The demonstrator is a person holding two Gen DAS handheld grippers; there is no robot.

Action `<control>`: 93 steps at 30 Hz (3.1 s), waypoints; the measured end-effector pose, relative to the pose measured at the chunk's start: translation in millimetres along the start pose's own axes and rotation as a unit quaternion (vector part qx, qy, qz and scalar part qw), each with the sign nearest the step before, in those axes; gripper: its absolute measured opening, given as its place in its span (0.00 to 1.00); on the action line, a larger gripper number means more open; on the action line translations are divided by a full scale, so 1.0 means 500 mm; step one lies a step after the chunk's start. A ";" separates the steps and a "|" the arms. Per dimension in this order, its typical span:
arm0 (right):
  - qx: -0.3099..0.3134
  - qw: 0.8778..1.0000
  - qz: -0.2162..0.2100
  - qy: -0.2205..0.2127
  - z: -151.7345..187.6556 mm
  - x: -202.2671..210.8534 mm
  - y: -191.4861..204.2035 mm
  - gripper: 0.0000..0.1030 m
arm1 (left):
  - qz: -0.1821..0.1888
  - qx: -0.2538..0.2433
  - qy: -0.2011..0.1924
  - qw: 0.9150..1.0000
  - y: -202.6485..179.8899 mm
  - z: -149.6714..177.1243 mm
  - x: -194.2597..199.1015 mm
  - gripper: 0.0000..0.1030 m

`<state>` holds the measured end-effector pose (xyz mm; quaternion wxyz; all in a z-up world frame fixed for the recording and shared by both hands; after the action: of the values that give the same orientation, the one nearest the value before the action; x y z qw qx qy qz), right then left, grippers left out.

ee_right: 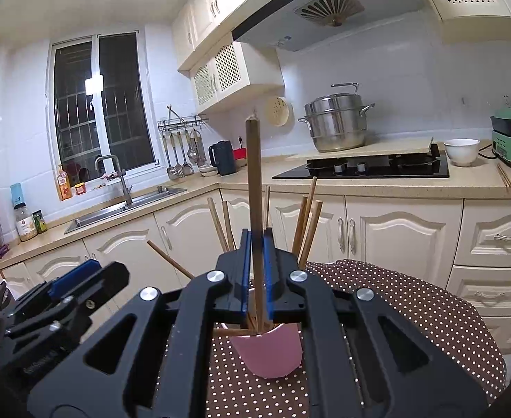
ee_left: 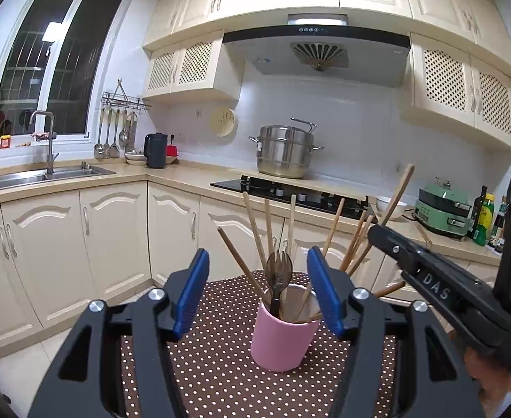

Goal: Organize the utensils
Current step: 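Move both tools down to the spoon and blue knife on the table, then grasp the metal spoon with the left tool while the right tool grasps the blue knife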

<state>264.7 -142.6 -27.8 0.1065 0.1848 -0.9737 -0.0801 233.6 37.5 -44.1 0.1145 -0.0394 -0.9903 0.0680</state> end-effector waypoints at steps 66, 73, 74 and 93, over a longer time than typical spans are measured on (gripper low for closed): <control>-0.061 0.914 0.036 0.400 0.334 0.112 -0.027 0.53 | 0.046 -0.094 0.436 0.894 -0.027 0.294 -0.054 0.04; -0.024 0.890 0.028 0.455 0.364 0.068 0.033 0.53 | 0.033 -0.075 0.420 0.904 0.014 0.269 -0.024 0.04; -0.017 0.885 0.029 0.464 0.368 0.059 0.041 0.53 | 0.032 -0.074 0.419 0.905 0.016 0.273 -0.018 0.04; 0.020 0.890 0.030 0.454 0.335 0.013 0.005 0.25 | 0.040 -0.047 0.408 0.911 0.016 0.284 -0.039 0.04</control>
<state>218.5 -123.1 -187.6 0.5357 0.1736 -0.8256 0.0351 219.9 25.9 -186.5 0.5042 -0.1083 -0.8568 0.0042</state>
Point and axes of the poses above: each gripper's, at about its wrist camera, not at the fingertips, and x roughly against the way its jaws point, y to its left, z to its underside, the point moved 5 cm from there along -x, roughly the way its jaws point, and after that the axes turned 1 degree about x, right-handed, at the moved point
